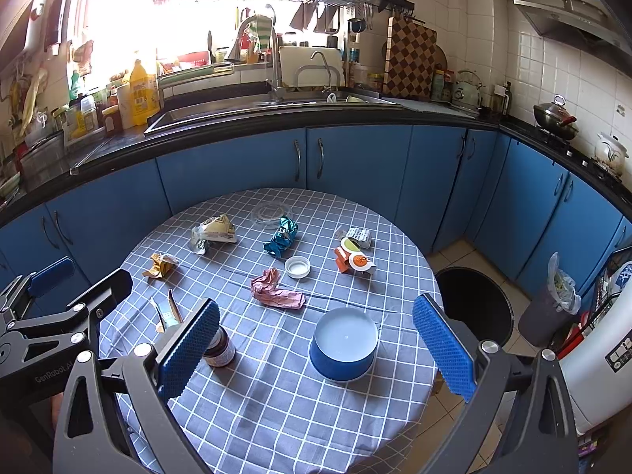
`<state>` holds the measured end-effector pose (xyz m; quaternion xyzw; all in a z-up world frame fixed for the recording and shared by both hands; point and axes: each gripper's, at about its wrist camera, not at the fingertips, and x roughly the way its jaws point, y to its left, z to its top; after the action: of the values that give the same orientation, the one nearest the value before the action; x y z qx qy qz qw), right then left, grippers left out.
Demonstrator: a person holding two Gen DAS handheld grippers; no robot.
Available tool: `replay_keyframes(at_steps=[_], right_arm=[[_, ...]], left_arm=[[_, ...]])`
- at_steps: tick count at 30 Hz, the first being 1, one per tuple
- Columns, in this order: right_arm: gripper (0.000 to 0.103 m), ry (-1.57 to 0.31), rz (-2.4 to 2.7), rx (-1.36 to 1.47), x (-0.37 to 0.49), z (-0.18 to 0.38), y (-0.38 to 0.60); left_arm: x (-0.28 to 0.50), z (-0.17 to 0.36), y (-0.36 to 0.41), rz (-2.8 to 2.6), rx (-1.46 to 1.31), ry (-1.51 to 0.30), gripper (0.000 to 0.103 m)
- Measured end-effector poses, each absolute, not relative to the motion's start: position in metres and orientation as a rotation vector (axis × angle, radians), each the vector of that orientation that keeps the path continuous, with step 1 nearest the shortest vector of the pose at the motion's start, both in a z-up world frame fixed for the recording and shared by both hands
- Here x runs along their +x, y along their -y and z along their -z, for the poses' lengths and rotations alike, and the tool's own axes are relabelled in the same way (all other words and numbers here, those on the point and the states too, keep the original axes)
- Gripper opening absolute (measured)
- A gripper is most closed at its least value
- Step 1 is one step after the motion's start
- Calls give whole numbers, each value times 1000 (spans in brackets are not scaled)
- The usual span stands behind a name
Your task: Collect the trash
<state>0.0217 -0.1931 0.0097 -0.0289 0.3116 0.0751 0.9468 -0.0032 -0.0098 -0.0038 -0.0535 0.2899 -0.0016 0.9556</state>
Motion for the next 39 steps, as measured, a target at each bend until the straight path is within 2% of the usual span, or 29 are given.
replay_keyframes(at_steps=[39], right_arm=[[96,-639,-153,-60,22,-11,193]], left_arm=[[-1,3,9,17,-108,-603,100]])
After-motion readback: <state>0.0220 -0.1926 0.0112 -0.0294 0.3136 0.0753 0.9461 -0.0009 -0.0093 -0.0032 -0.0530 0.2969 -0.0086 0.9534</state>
